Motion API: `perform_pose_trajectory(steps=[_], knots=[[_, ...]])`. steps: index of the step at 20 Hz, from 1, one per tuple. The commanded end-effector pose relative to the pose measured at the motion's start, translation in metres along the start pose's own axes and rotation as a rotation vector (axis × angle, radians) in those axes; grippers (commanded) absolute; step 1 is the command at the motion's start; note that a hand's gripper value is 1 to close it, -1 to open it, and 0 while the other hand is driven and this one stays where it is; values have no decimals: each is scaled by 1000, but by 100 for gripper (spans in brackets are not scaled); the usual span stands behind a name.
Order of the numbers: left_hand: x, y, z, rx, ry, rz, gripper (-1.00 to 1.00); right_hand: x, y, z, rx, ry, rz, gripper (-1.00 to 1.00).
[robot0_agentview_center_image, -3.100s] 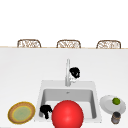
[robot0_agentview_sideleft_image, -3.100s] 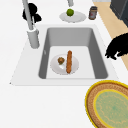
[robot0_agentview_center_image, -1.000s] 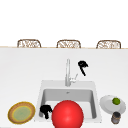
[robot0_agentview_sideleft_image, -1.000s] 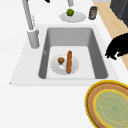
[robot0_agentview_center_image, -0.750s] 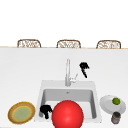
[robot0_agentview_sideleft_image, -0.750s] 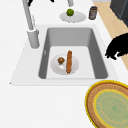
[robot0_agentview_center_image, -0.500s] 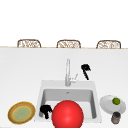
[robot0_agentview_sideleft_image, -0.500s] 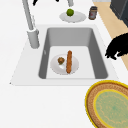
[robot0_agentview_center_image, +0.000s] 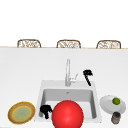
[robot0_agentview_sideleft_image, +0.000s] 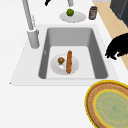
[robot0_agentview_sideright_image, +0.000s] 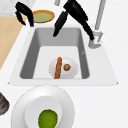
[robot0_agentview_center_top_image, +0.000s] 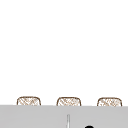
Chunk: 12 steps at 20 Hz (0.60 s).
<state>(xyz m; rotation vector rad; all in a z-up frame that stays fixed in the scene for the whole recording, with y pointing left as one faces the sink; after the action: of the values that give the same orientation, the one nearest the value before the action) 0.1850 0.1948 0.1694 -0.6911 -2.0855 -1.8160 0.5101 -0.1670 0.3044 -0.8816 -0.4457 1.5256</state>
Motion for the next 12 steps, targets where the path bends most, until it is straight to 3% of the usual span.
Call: perform_pose_trajectory(steps=[1,12], knots=[[0,0,0,0,0,0,0,-4,24,19,-2,-21,-7,-100],[0,0,0,0,0,0,0,-10,90,72,-2,-23,-6,-100]])
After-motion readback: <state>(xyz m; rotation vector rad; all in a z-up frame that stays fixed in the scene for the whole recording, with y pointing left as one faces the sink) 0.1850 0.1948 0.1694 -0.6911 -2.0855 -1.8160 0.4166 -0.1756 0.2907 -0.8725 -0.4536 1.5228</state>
